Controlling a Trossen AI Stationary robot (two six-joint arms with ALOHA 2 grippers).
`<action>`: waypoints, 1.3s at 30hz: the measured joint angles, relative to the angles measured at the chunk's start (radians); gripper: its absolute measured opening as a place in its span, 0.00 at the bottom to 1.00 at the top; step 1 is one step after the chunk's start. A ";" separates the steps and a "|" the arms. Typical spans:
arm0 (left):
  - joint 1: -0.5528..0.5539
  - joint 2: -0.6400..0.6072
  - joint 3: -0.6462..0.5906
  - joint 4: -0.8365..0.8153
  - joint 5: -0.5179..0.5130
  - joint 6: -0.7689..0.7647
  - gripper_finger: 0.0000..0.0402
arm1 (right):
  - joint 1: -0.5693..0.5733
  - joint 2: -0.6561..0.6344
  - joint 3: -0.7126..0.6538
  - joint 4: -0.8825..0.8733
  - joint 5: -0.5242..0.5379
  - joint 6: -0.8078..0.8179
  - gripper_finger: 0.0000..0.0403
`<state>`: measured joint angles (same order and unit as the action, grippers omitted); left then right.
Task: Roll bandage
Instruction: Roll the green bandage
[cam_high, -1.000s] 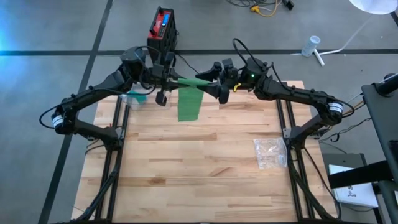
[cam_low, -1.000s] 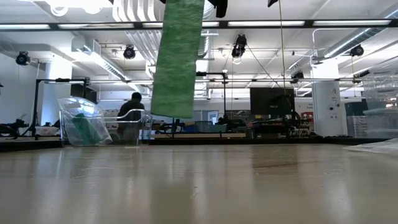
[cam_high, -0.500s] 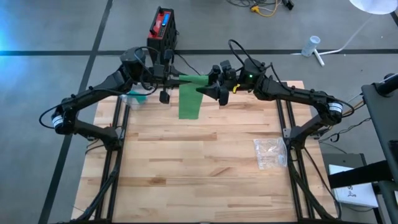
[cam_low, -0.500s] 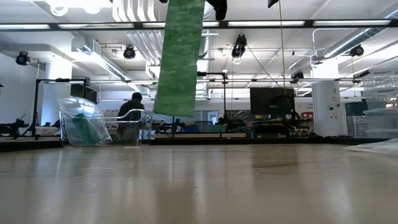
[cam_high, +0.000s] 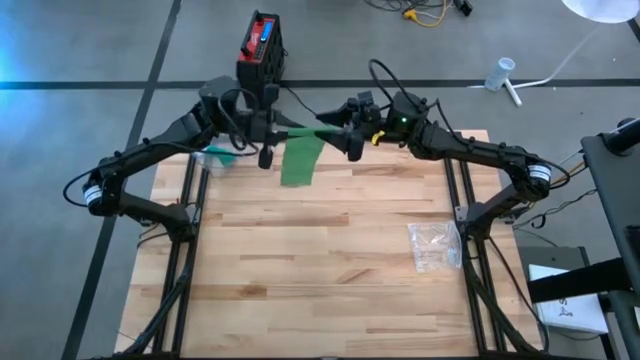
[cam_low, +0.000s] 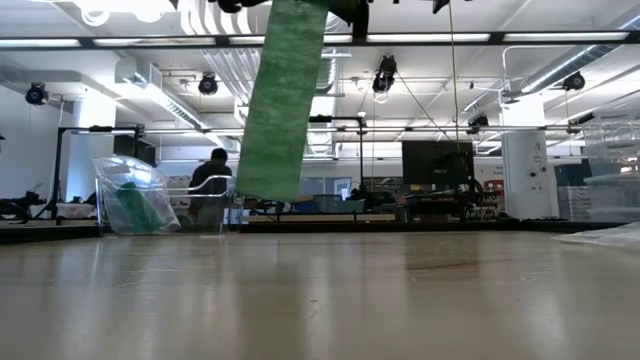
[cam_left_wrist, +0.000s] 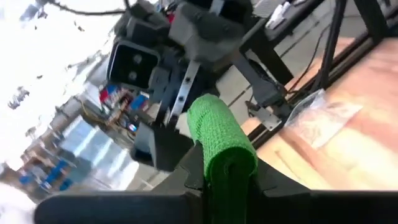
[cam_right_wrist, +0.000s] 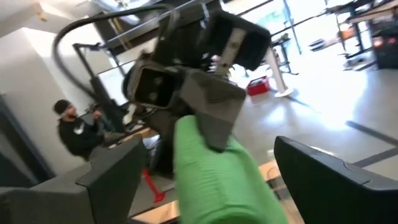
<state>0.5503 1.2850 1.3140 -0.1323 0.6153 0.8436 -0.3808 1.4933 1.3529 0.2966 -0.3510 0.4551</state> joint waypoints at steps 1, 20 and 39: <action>0.000 0.000 0.000 0.000 0.006 0.028 0.08 | -0.001 0.000 0.000 0.000 0.015 -0.006 0.86; 0.000 0.001 0.000 -0.071 0.048 0.202 0.08 | 0.011 0.071 0.000 0.080 -0.080 -0.029 0.86; -0.001 -0.013 0.000 -0.072 0.009 0.252 0.08 | 0.039 0.076 0.000 0.062 -0.060 0.006 0.86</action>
<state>0.5491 1.2719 1.3140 -0.2040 0.6239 1.0959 -0.3421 1.5690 1.3525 0.3584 -0.4110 0.4614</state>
